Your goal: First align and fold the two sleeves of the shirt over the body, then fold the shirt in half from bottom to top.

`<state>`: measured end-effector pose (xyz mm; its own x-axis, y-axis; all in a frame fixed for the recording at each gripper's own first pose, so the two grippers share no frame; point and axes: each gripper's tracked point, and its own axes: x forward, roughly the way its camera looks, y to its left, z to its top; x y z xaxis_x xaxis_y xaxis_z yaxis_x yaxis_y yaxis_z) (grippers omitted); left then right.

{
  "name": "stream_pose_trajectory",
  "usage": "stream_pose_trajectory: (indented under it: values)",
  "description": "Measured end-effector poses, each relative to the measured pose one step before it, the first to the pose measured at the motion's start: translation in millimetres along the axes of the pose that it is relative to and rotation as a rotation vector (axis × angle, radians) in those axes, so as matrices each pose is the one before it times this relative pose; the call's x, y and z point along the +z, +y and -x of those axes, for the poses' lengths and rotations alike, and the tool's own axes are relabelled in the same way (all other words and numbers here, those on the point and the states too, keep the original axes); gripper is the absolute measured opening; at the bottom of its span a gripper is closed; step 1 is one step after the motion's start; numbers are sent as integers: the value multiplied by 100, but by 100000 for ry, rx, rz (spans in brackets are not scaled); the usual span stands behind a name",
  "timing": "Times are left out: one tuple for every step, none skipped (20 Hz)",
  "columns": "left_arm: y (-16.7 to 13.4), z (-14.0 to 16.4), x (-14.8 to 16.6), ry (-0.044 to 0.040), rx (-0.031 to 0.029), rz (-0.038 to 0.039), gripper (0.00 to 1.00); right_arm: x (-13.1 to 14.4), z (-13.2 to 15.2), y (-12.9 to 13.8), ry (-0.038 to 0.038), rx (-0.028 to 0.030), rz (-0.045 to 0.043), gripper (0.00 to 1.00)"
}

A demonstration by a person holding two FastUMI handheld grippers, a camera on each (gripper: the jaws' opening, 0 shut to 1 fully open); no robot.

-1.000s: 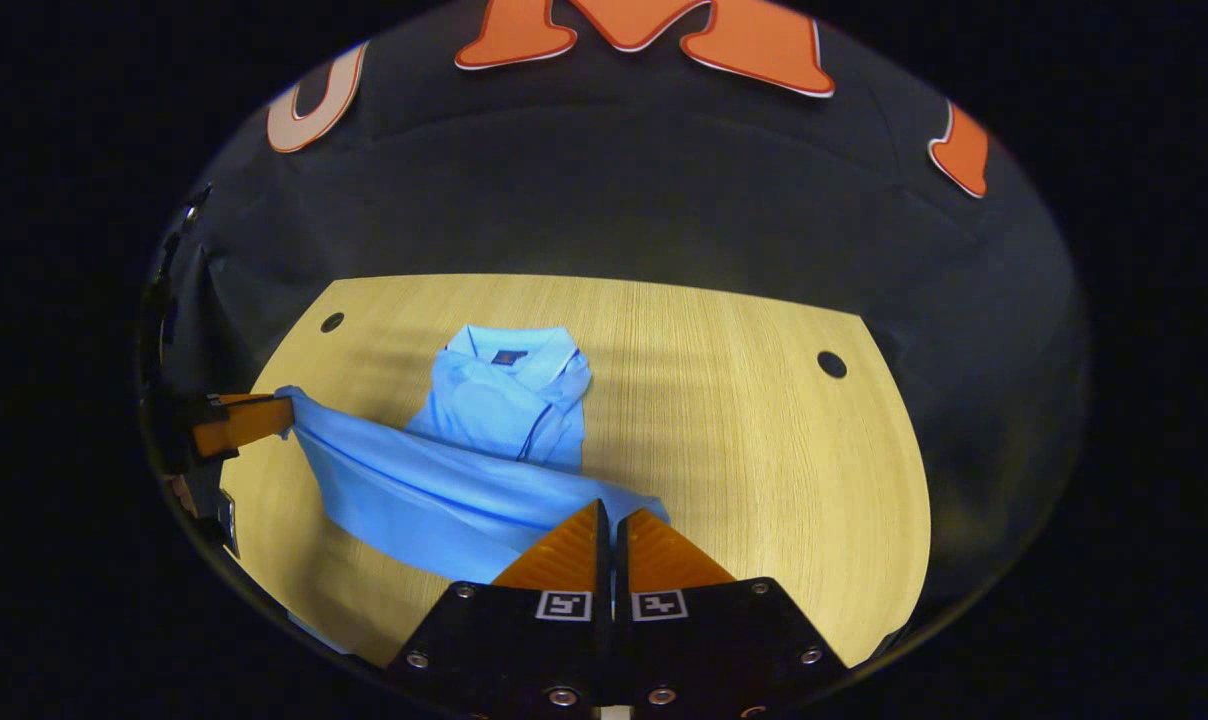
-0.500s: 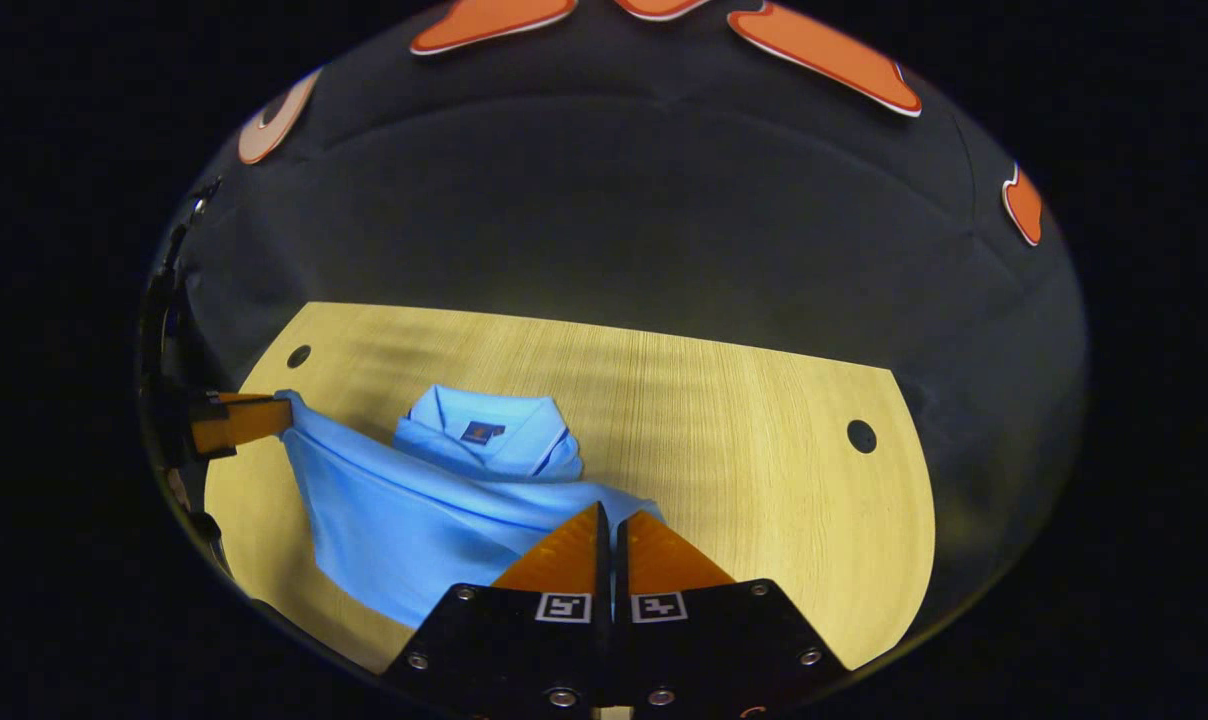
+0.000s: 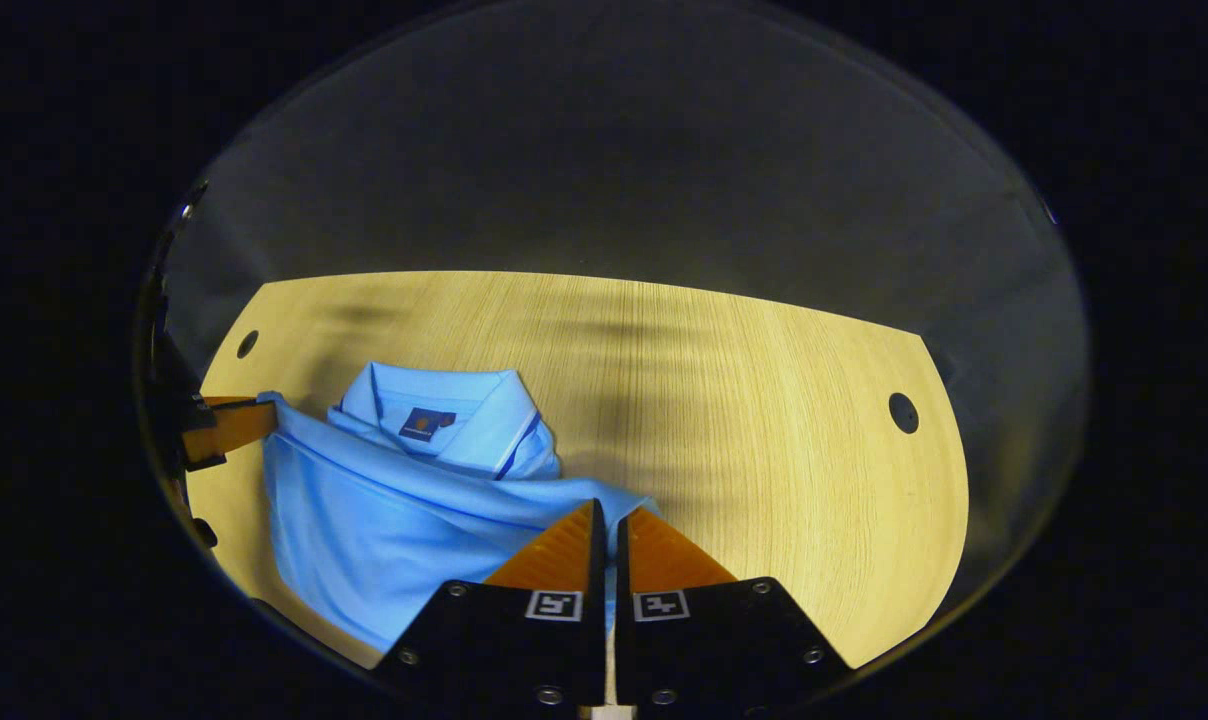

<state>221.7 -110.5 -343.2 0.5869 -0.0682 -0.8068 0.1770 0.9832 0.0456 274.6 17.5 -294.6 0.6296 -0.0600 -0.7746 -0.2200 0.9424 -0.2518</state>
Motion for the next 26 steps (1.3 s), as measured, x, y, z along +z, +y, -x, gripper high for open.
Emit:
stream_pose_trajectory:
  values:
    - [513, 250, 57, -344, 666, 955, 20, 110, 208, -93, -426, -464, -276, 13]
    - [492, 296, -12, -652, 1038, 1125, 30, 134, -12, -106, -248, -467, -906, 18]
    - [337, 350, 166, -735, 498, 1271, 35, 108, 338, 40, -388, 396, -990, 31]
    - [459, 829, 255, -1349, 731, 1299, 57, 51, 377, -37, -362, 357, -1082, 43]
    - [433, 350, 271, -1701, 818, 901, 78, 119, 340, 40, -249, 467, -729, 66]
    - [409, 674, 298, -1458, 920, 330, 100, 73, 543, -107, -75, -71, -472, 80]
    - [279, 1060, 536, -1940, 494, 294, 99, 68, 571, -37, -413, 198, -432, 84]
    - [137, 956, 751, -2912, 272, 551, 99, 198, 755, 107, -857, 91, -649, 93]
    - [144, 1361, 1041, -3606, 72, 248, 99, 302, 898, 92, -1220, 278, -969, 98]
    - [291, 1453, 1107, -3917, 797, -540, 100, 359, 1139, 189, -1680, 477, -1135, 99]
    - [461, 1600, 1336, -4085, 1848, -1656, 100, 626, 1126, 166, -2329, 604, -818, 98]
    - [490, 1665, 1470, -4297, 1311, -1490, 99, 794, 1580, 133, -2913, 597, -319, 99]
    - [130, 1591, 1342, -4511, 1049, -889, 99, 856, 1651, 99, -3399, 514, -256, 98]
    - [358, 1842, 1622, -4564, 621, -660, 99, 761, 1618, 118, -3295, 376, -211, 98]
    - [368, 1955, 1409, -4341, 691, -434, 99, 772, 1763, 67, -3303, 327, -332, 98]
    - [220, 1977, 1327, -3836, 224, -168, 99, 727, 1823, 111, -3237, 293, -88, 99]
    - [19, 1943, 1210, -3359, -810, 400, 99, 814, 1778, -58, -3640, 180, -161, 98]
    - [-234, 1879, 812, -2982, -722, 991, 99, 738, 1660, -22, -3380, 136, 277, 98]
    - [-43, 1958, 713, -1780, -1020, 1469, 99, 478, 1646, 11, -2700, 153, 588, 98]
    - [268, 2399, 557, -1558, -371, 1542, 99, 205, 1656, 174, -2152, 982, 1107, 98]
    - [270, 2112, 325, -2195, -4, 930, 99, 139, 1629, 85, -2164, 571, 1368, 98]
    - [445, 1749, -71, -2047, 1450, -940, 99, 176, 1303, 82, -2391, 120, 1762, 98]
    - [626, 1690, -41, -1844, 2161, -2133, 98, 42, 1509, 7, -2196, -243, 1670, 98]
    - [533, 1318, -404, -1437, 2448, -1989, 99, -215, 1561, -1, -1750, -516, 1004, 98]
    - [614, 1601, -160, -1284, 2080, -1846, 99, -153, 1574, -15, -3251, -1631, -1833, 98]
    - [901, 1487, -258, -2321, 2912, -1392, 98, -128, 1715, 381, -2792, 423, -1965, 98]
